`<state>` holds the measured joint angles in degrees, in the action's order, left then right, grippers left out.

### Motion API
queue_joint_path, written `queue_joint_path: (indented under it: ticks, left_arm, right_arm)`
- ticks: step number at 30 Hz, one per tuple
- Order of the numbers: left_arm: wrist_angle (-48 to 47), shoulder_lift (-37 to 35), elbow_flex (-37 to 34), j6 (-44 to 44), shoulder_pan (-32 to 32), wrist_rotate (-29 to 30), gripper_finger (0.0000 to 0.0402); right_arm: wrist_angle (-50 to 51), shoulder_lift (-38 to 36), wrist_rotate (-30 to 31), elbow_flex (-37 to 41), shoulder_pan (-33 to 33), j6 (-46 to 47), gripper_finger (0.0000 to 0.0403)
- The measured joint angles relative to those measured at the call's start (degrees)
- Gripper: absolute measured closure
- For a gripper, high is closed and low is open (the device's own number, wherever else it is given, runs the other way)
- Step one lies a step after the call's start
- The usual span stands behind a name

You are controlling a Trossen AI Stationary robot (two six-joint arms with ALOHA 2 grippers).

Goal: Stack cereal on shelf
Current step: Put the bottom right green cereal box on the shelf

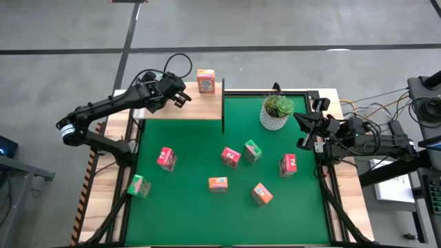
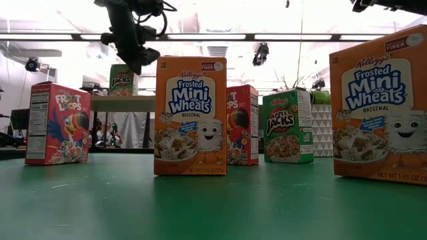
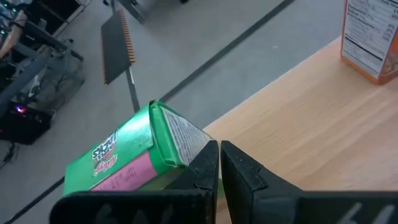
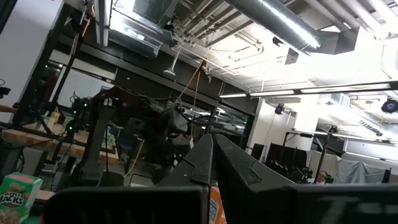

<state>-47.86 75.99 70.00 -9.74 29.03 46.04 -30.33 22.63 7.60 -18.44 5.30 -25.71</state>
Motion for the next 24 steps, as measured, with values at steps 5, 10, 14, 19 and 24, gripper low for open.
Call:
queue_joint_path:
  ticks: [5, 10, 14, 19, 24]
  left_arm:
    - [-0.27, 0.00, 0.00, 0.15, 0.47, 0.11, 0.0400]
    - [-2.87, -0.15, -0.02, -0.04, 0.95, 1.89, 0.0400]
    - [-2.75, -0.31, 0.00, -0.02, 0.92, 2.06, 0.0400]
    - [-2.78, -0.37, 0.00, -0.02, 1.13, 2.49, 0.0400]
    - [-2.02, -0.39, 0.49, -0.21, 1.35, 2.04, 0.0400]
  right_arm:
    - [0.00, 0.00, 0.00, -0.01, -0.02, 0.14, 0.0394]
    - [0.00, 0.00, 0.00, -0.02, -0.02, 0.13, 0.0394]
    - [-0.02, 0.00, 0.00, 0.00, -0.01, 0.11, 0.0394]
    - [-0.02, 0.00, 0.00, 0.00, 0.00, 0.13, 0.0394]
    - [-0.02, 0.00, 0.00, -0.02, -0.02, 0.11, 0.0394]
